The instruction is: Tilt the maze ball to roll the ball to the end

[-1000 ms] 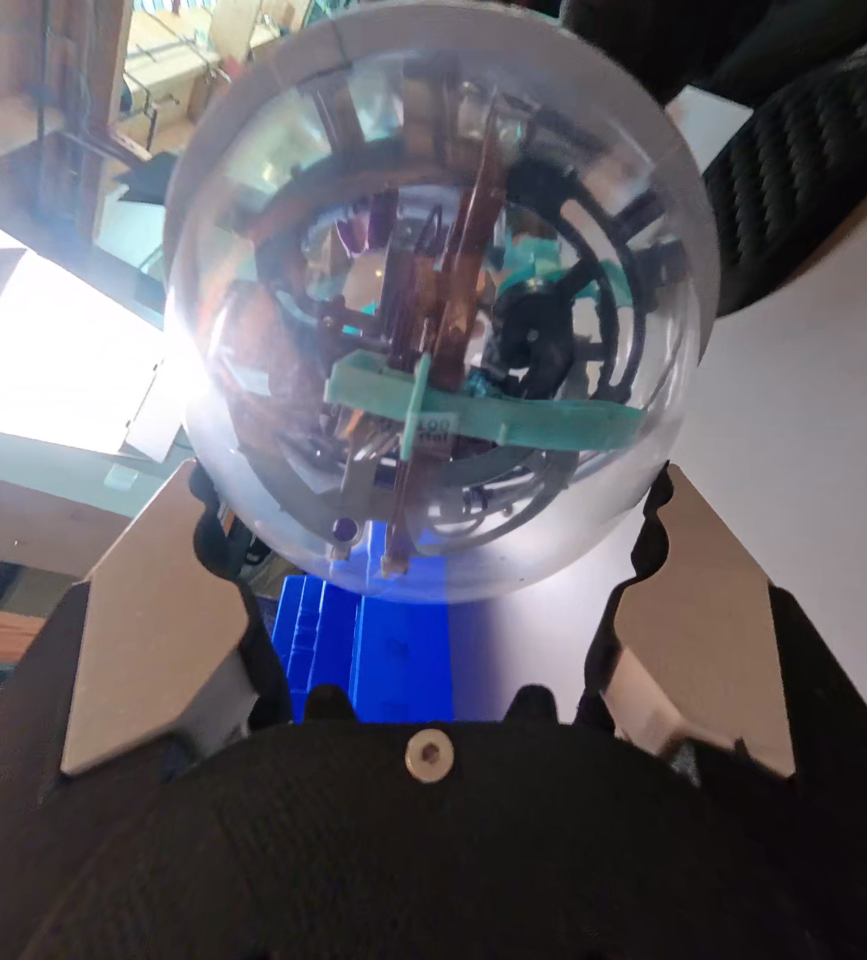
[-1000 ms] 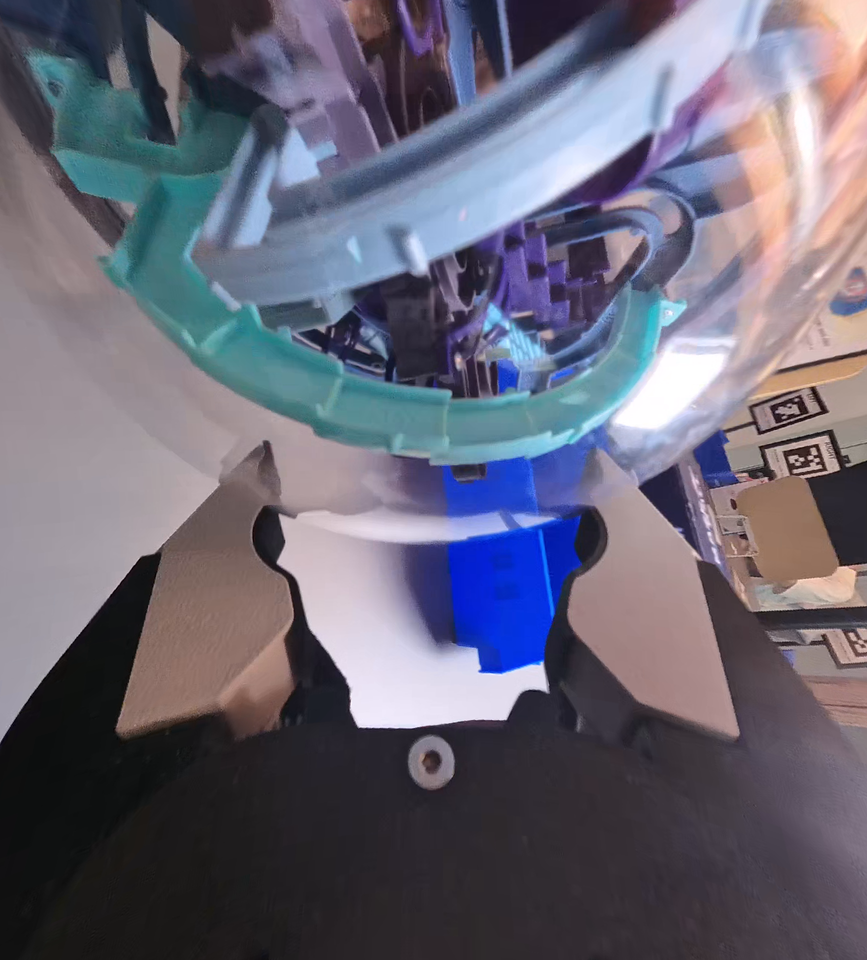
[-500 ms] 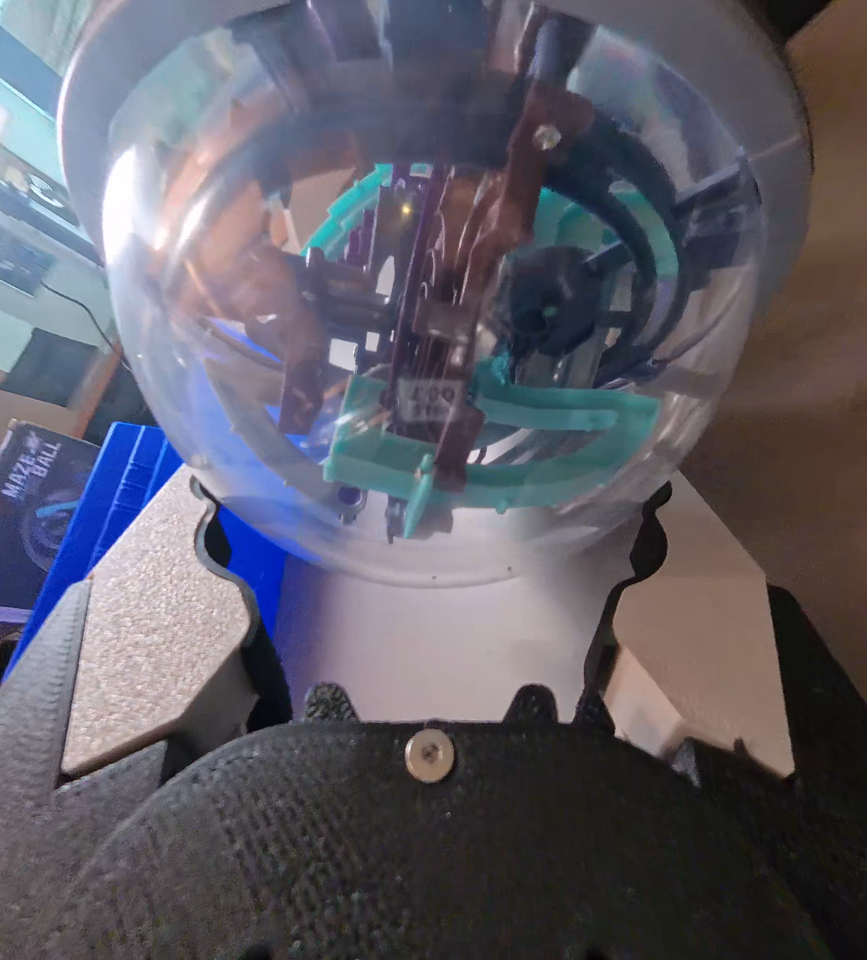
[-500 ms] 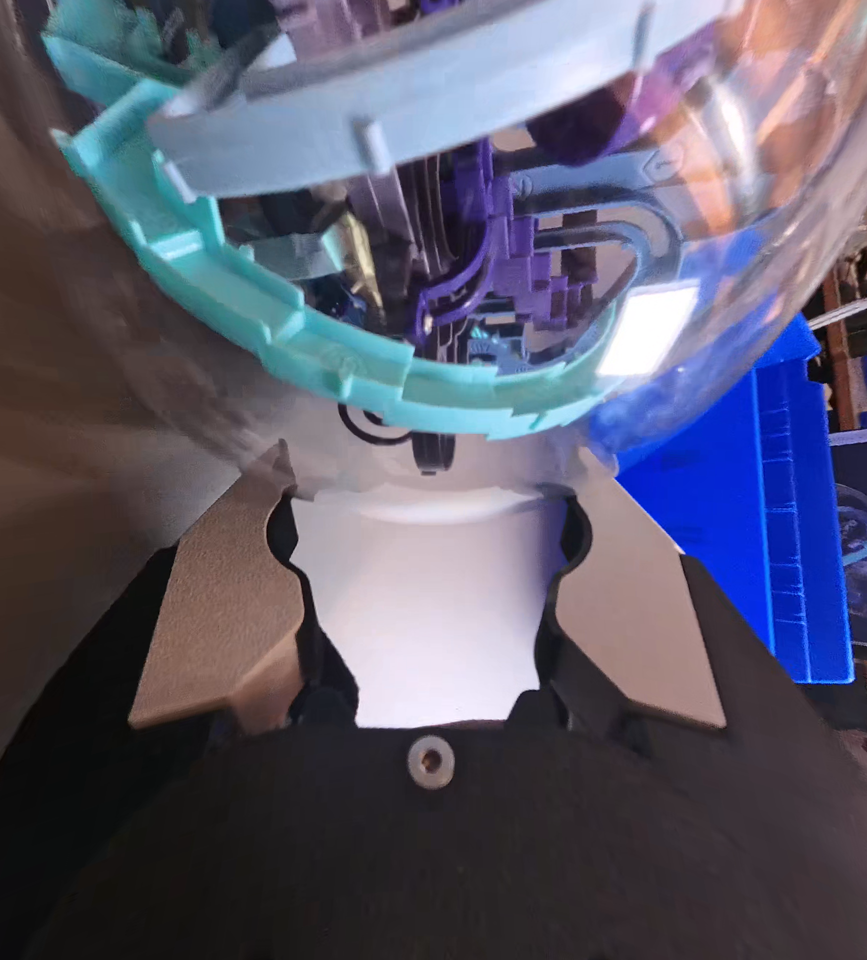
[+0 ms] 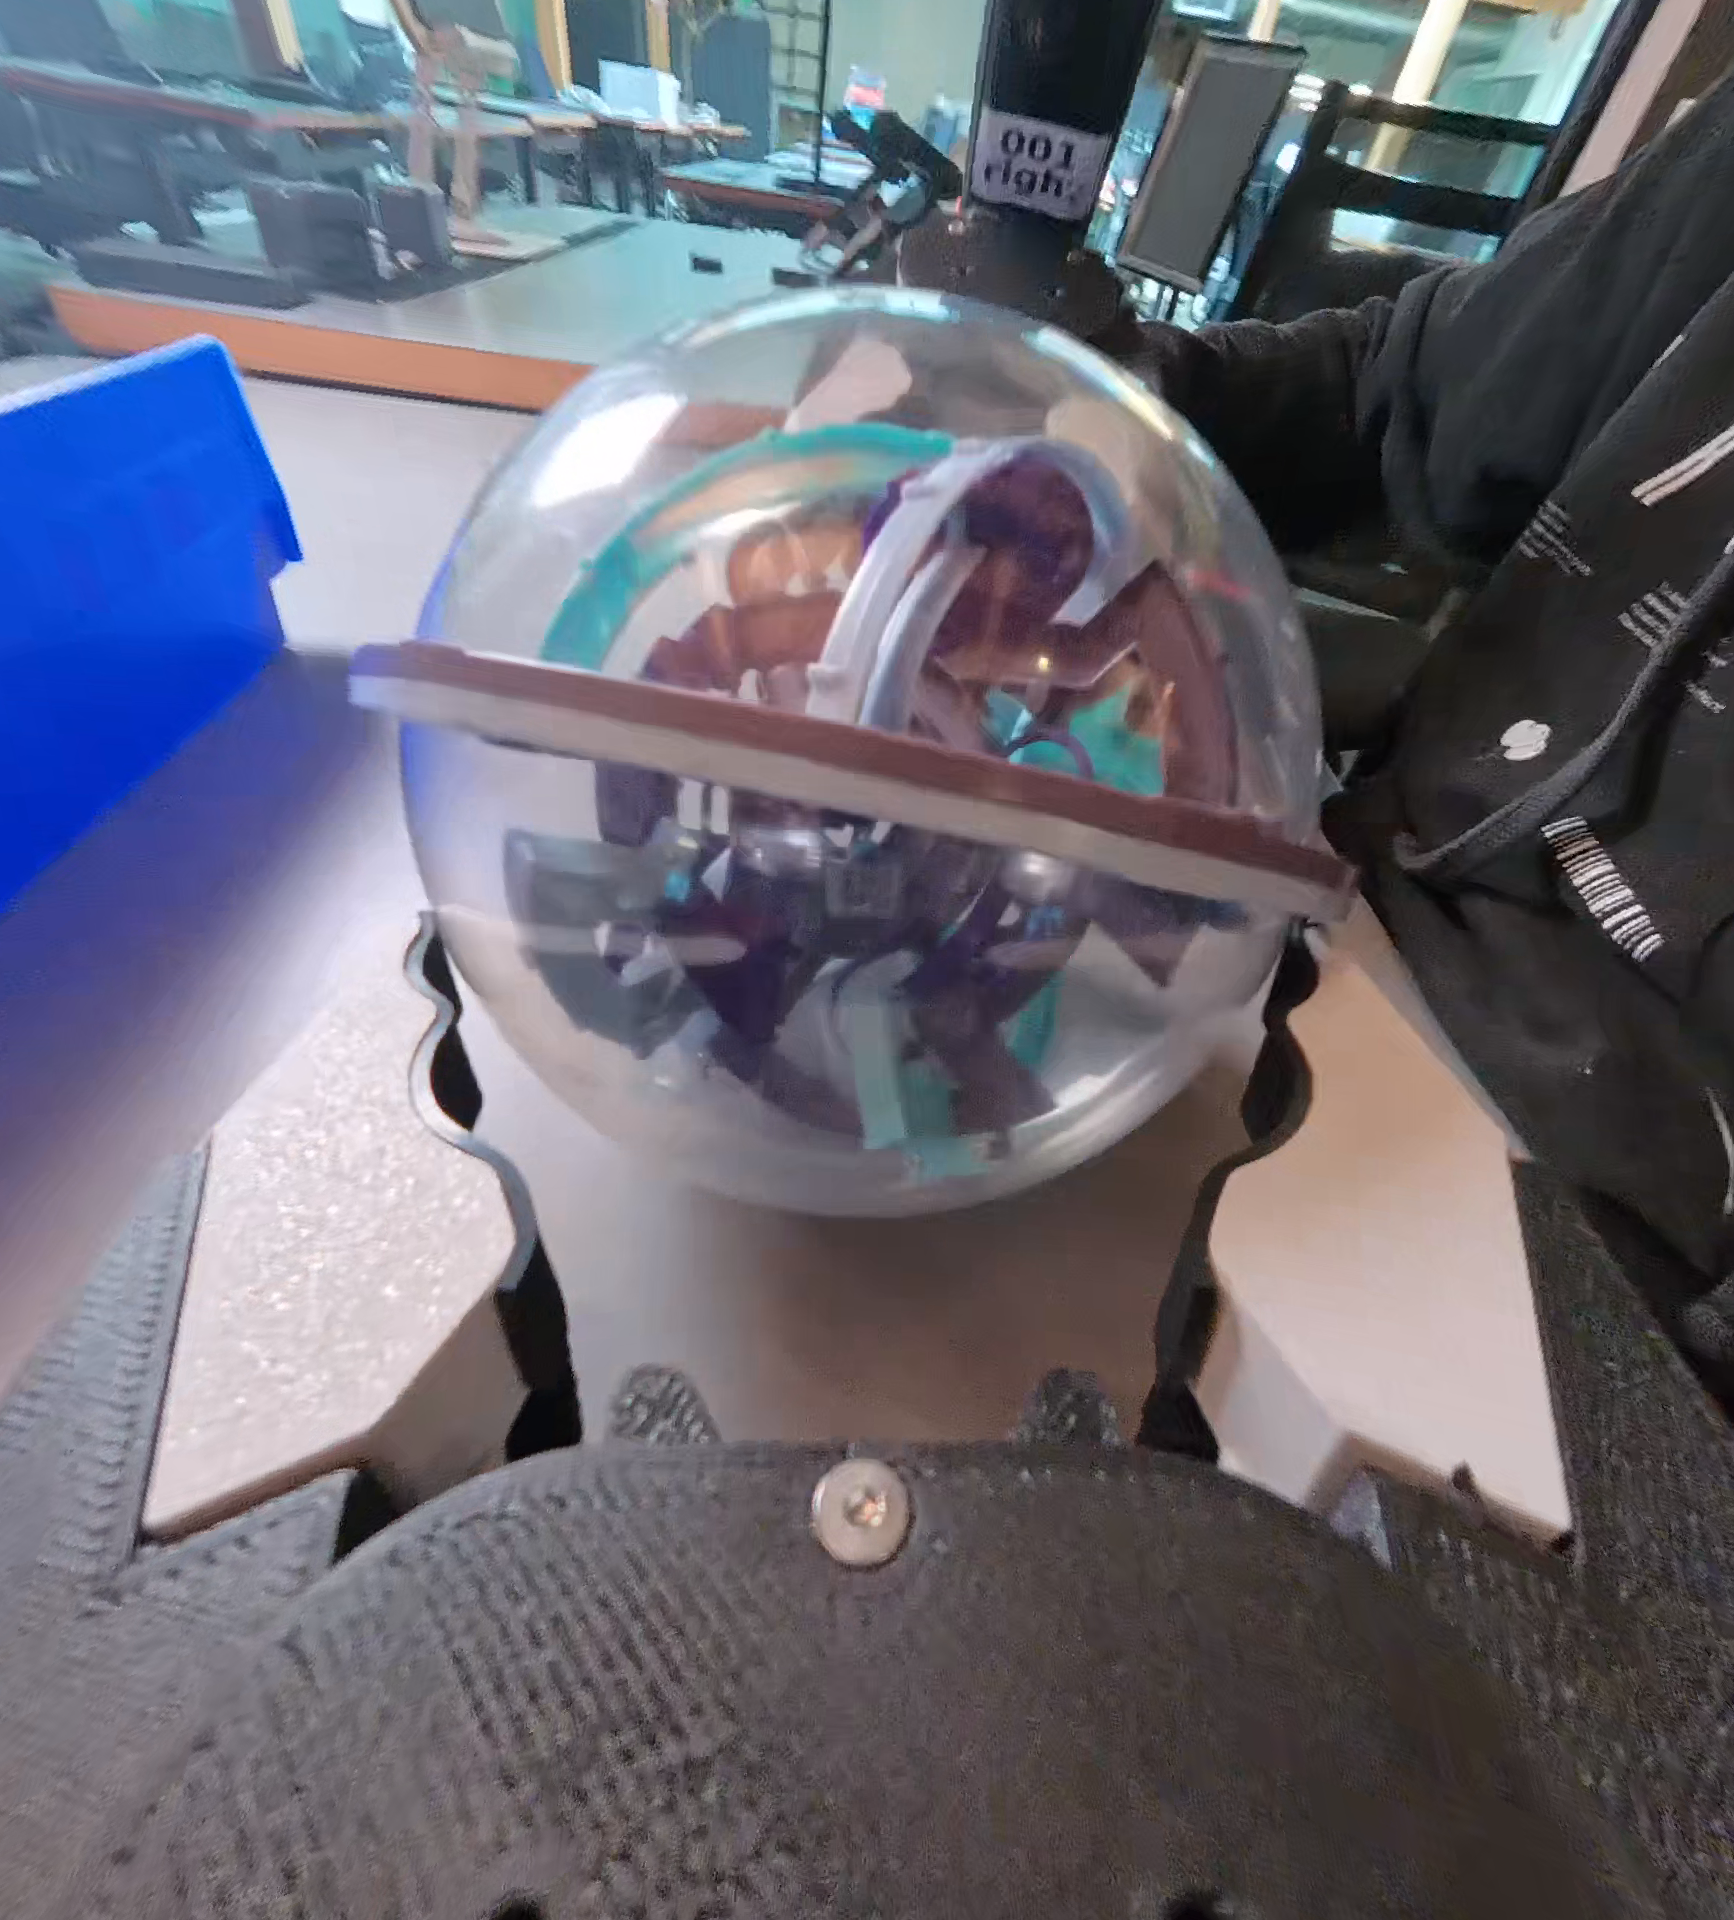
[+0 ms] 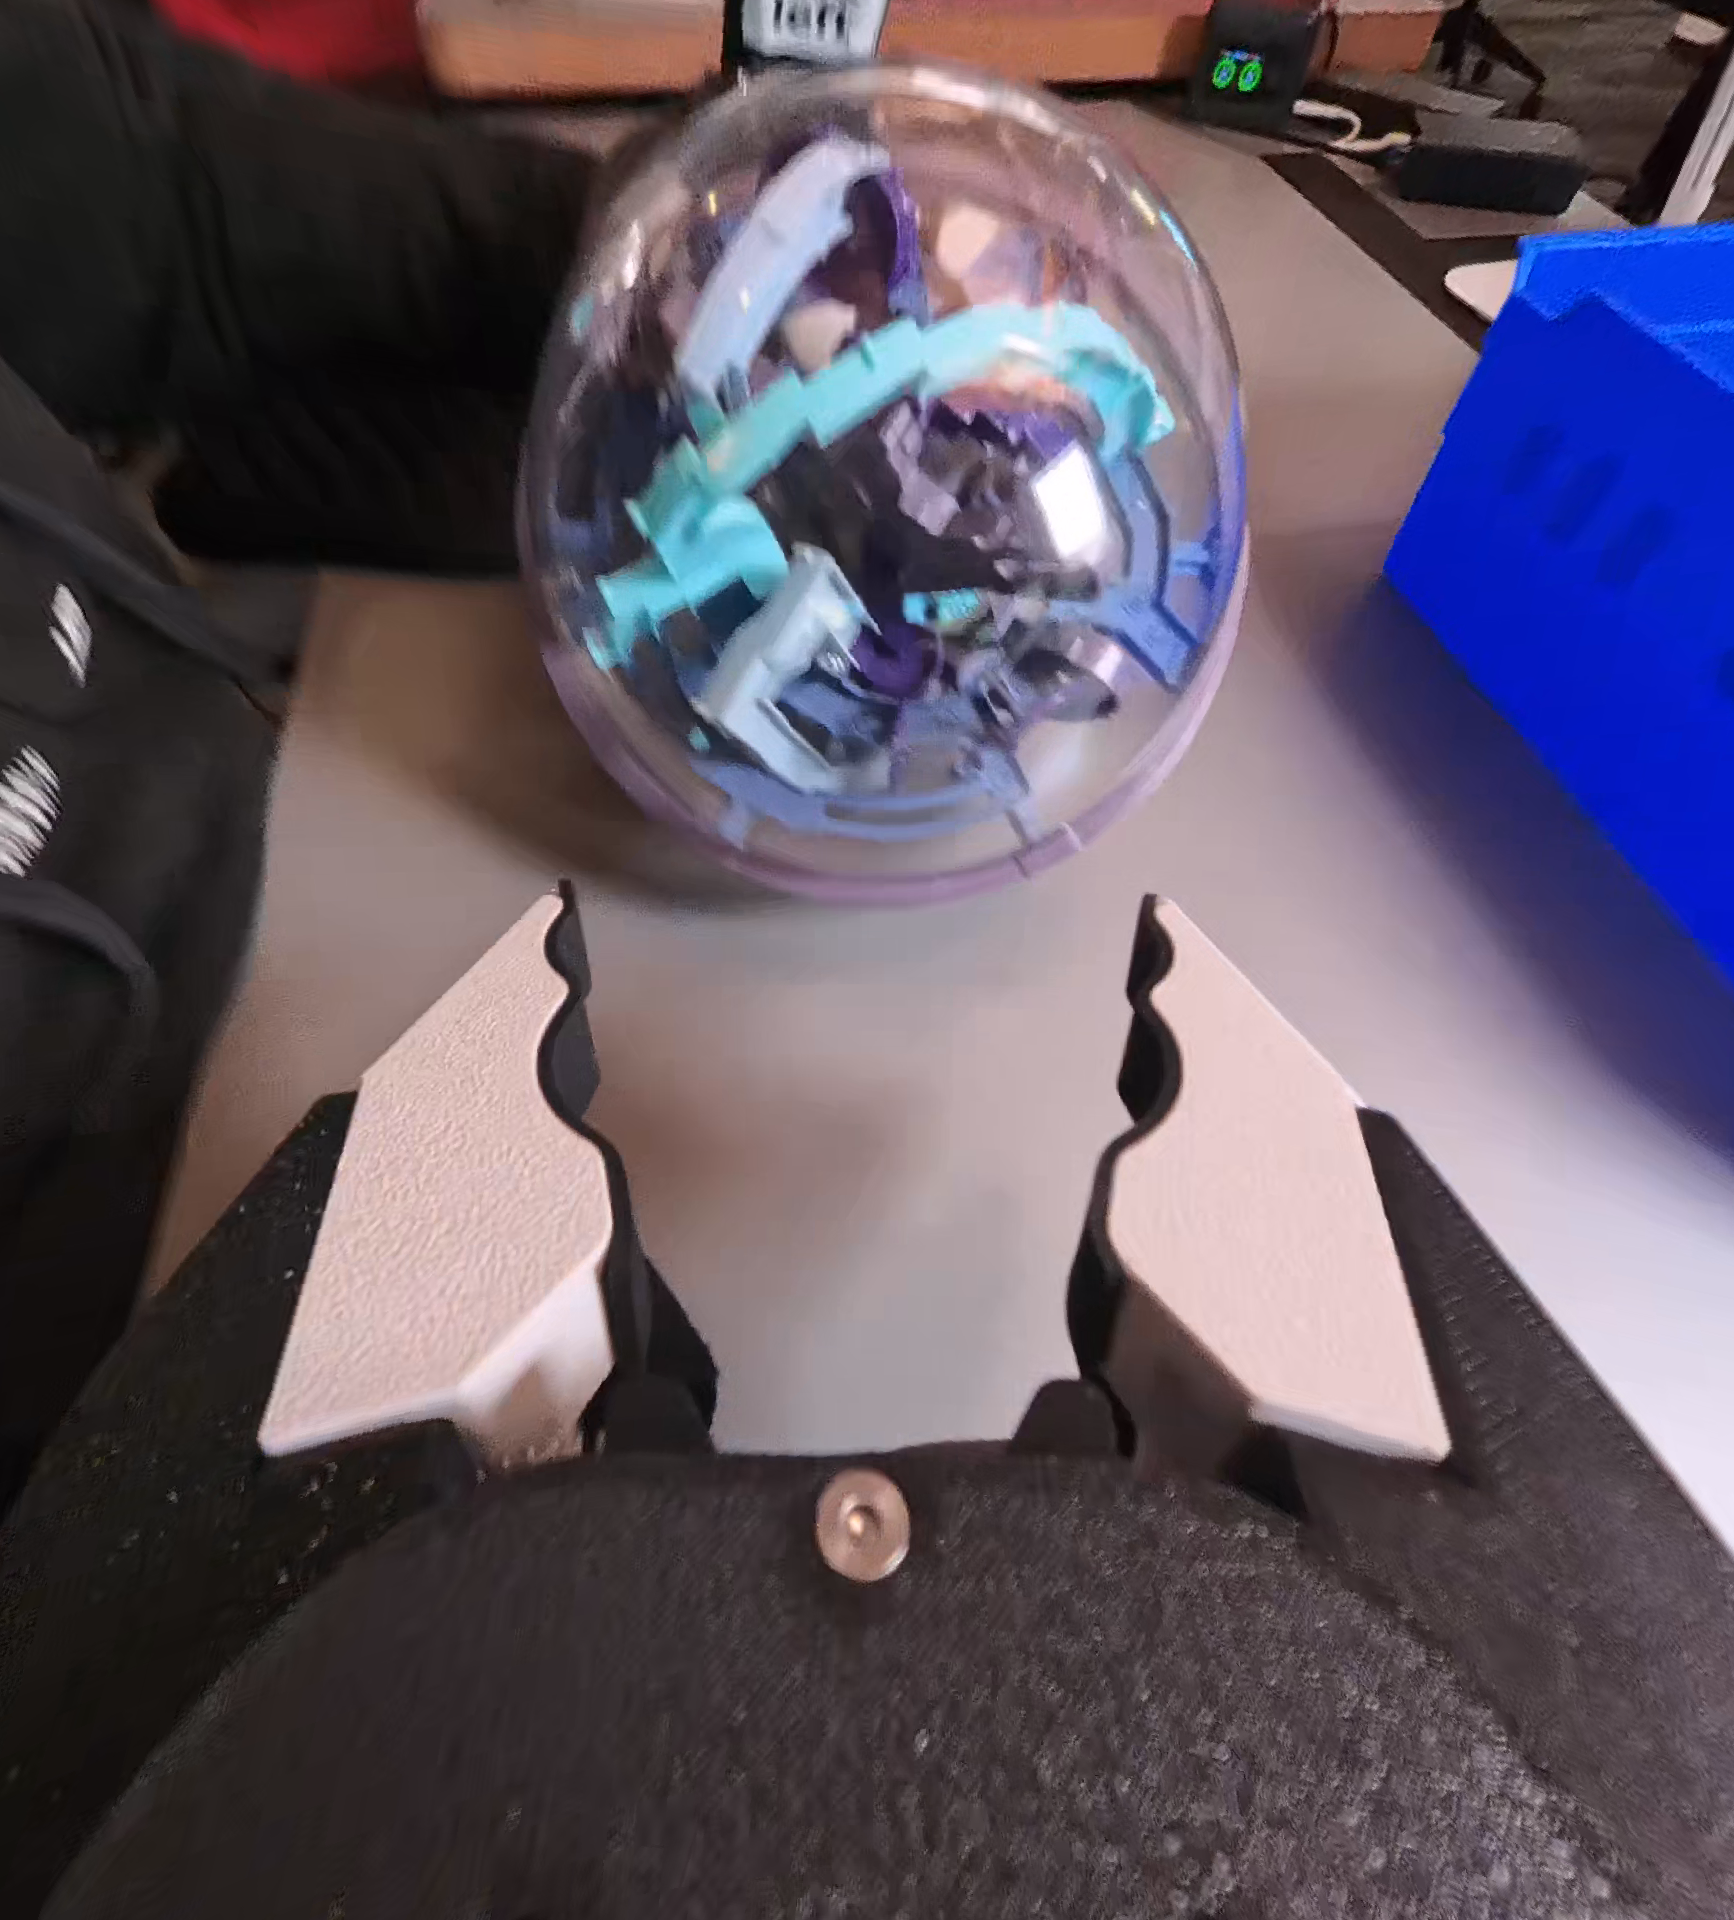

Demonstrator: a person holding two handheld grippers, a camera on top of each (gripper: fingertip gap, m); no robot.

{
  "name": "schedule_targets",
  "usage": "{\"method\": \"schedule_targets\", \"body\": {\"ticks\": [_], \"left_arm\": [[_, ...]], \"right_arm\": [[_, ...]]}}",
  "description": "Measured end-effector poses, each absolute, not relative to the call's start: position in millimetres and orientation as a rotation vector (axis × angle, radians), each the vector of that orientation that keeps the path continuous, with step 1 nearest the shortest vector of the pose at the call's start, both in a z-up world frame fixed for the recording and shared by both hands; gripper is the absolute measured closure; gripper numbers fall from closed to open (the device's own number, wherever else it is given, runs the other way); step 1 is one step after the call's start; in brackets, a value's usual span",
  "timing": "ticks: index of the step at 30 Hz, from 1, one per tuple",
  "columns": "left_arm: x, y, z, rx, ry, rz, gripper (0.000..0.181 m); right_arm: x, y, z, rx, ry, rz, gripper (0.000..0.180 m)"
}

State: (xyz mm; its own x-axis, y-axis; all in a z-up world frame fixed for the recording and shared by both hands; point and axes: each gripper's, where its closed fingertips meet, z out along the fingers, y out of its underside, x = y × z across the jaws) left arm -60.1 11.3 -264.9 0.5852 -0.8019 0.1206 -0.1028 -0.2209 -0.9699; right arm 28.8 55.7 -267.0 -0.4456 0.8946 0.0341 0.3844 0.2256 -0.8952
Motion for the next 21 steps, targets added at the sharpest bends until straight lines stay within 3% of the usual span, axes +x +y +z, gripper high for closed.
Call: {"method": "schedule_targets", "body": {"ticks": [3, 8, 12, 16, 21], "left_arm": [[-48, 11, -274, -1.749, 0.797, -0.793, 0.029], [-29, 15, -270, -1.729, 0.828, -0.722, 0.023], [-28, 16, -255, -1.677, 0.931, -0.485, 0.023], [-32, 21, -205, -1.5, 1.023, -0.124, 0.024], [-34, 10, -86, -1.072, 1.107, 0.546, 0.023]], "right_arm": [[19, 37, -265, -1.334, -1.813, 1.282, 0.075], [7, 23, -287, -1.447, -1.793, 1.31, 0.058], [1, 27, -277, -1.276, -1.809, 1.213, 0.054], [-5, 35, -204, -0.896, -1.738, 1.076, 0.05], [0, 20, -75, -0.302, -1.659, 0.595, 0.047]]}}
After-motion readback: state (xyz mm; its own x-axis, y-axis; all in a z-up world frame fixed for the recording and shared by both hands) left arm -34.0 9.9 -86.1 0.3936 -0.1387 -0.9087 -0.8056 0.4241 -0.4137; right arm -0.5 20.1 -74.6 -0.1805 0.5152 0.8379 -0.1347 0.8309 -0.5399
